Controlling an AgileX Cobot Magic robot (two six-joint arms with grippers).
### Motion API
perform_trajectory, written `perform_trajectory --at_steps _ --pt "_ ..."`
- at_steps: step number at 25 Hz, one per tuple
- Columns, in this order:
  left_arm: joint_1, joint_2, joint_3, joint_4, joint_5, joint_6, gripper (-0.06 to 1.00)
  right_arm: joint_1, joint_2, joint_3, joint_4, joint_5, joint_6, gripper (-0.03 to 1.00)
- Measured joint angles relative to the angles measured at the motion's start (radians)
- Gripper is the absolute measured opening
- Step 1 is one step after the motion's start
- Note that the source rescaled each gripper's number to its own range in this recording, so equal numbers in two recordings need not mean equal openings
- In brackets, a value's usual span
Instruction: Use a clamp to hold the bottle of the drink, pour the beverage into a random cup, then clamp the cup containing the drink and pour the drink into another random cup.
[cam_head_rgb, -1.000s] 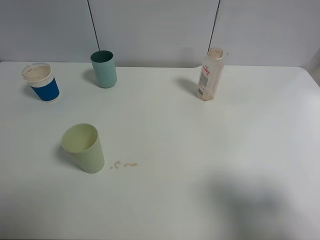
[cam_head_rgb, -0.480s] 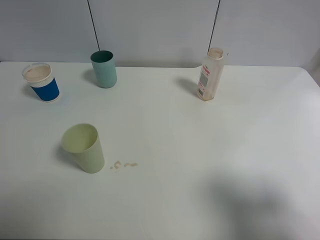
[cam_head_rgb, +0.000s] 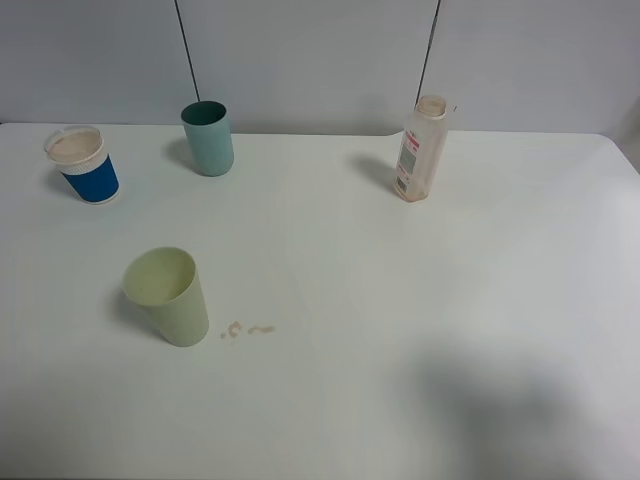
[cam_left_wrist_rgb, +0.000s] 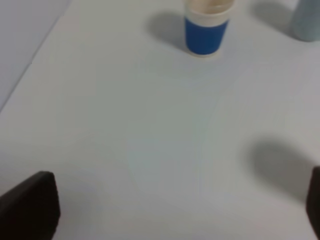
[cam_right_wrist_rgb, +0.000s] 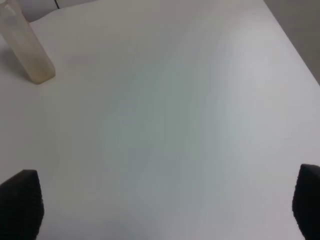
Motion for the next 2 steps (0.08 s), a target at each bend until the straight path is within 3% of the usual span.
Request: perform_trajectory --at_steps 2 --pt "-0.005 0.000 0.000 -0.001 0.000 0.000 1.00 0.000 0.000 0.000 0.000 0.000 0.000 1.00"
